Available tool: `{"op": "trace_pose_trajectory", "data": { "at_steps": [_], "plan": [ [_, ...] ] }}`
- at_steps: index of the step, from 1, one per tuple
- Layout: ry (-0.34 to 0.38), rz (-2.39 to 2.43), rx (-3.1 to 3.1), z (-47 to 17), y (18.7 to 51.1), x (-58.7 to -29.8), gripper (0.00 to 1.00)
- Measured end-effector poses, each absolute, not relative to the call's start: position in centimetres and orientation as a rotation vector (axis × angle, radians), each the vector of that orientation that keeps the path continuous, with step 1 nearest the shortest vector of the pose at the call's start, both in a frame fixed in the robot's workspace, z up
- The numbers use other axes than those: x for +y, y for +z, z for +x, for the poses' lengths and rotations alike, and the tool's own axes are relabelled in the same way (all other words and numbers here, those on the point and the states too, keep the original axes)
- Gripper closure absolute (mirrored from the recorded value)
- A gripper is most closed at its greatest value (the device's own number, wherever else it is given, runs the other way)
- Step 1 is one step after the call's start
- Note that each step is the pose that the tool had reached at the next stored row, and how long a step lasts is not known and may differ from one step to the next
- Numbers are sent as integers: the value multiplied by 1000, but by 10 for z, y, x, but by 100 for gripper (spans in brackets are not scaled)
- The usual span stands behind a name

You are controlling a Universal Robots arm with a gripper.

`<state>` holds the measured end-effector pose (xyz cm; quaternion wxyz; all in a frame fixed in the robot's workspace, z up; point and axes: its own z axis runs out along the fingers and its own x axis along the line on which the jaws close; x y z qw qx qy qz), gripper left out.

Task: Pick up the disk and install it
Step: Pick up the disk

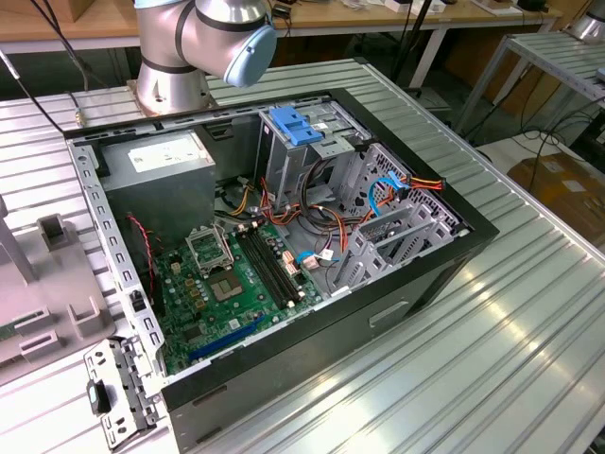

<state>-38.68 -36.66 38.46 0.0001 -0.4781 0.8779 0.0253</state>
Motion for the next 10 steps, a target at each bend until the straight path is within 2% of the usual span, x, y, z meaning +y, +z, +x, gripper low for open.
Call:
{"op": "trace_pose_trajectory", "data": {
  "at_steps": [10],
  "plan": [
    [80,-1601,2703,-387,385,-367,89]
  ]
}}
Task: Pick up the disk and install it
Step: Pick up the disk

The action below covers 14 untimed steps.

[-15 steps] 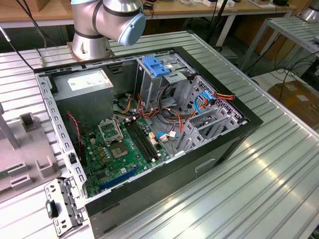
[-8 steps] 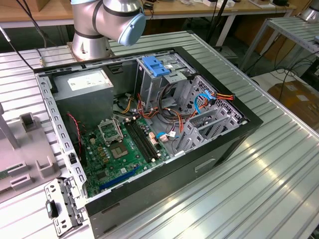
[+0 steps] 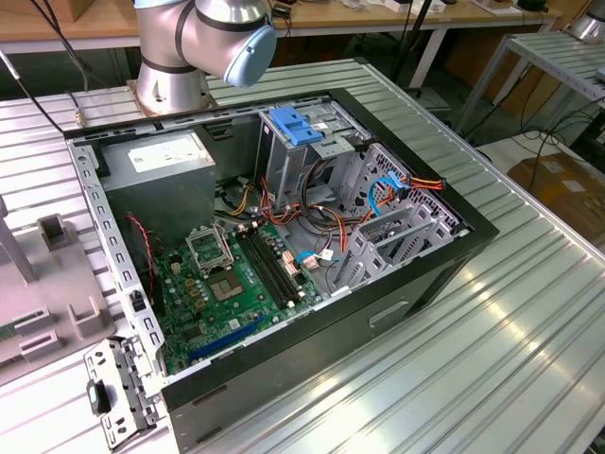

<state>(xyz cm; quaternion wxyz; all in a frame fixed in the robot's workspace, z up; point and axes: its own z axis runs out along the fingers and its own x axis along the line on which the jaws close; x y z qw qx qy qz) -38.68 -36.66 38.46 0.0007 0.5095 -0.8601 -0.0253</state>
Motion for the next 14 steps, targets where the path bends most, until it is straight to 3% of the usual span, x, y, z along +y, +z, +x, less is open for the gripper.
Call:
{"op": "trace_pose_trajectory", "data": {
  "at_steps": [14],
  "plan": [
    [-79,1716,-2626,-387,385,-367,89]
  ]
}}
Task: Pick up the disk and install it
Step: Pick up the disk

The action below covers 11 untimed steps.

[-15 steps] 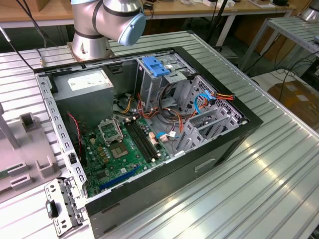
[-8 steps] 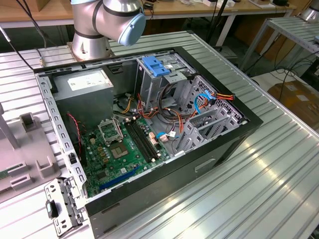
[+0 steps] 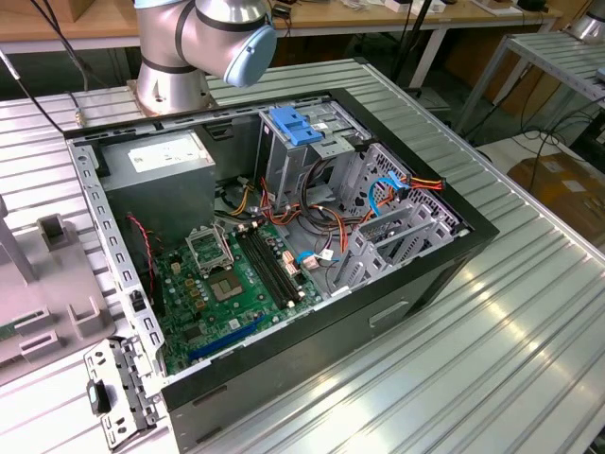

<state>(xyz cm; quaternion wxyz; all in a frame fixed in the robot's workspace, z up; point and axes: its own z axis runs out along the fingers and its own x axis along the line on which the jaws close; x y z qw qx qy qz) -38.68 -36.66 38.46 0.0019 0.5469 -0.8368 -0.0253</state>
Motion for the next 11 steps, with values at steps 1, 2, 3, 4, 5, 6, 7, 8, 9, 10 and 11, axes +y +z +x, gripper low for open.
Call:
{"op": "trace_pose_trajectory", "data": {
  "at_steps": [1,2,3,4,5,6,7,8,9,10,11],
  "plan": [
    [-79,1724,-2620,-387,385,-367,89],
    [-79,1731,-2615,-387,385,-367,89],
    [-79,1740,-2610,-387,385,-367,89],
    [-79,1746,-2605,-387,385,-367,89],
    [-79,1757,-2597,-387,385,-367,89],
    [-79,1766,-2591,-387,385,-367,89],
    [-79,1771,-2587,-387,385,-367,89],
    [-79,1781,-2580,-387,385,-367,89],
    [-79,1793,-2572,-387,385,-367,89],
    [-79,1801,-2566,-387,385,-367,89],
    [-79,1807,-2562,-387,385,-367,89]
  ]
}}
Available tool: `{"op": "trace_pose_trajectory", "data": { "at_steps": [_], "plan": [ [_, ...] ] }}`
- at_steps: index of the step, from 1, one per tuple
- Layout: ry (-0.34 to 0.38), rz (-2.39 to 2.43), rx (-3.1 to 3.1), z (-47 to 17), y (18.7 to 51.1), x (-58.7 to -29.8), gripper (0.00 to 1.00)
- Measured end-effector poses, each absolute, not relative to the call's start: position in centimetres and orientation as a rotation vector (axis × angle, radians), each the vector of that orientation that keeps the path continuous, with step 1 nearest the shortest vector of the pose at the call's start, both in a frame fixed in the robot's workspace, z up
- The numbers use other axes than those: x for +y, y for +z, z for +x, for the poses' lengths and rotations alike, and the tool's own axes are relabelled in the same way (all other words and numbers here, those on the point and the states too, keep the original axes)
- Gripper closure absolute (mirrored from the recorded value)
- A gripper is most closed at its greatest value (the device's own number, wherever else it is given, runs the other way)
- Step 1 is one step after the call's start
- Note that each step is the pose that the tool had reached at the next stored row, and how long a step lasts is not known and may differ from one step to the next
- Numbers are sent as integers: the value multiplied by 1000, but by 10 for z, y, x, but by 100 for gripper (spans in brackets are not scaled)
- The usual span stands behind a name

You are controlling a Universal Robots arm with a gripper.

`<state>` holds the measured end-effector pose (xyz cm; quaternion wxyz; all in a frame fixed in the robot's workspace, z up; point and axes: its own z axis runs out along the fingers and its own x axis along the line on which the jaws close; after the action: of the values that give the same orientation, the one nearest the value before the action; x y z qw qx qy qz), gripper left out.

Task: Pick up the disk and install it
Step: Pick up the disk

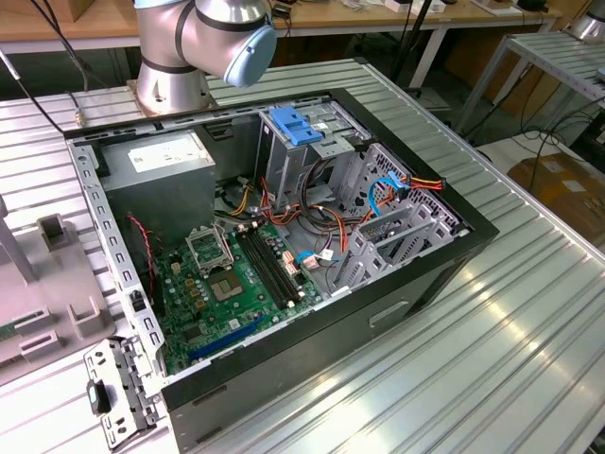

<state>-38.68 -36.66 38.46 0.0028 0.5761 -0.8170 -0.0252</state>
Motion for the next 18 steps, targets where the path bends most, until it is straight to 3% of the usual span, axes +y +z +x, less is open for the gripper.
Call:
{"op": "trace_pose_trajectory", "data": {
  "at_steps": [18],
  "plan": [
    [-78,2000,-2409,-387,385,-367,89]
  ]
}}
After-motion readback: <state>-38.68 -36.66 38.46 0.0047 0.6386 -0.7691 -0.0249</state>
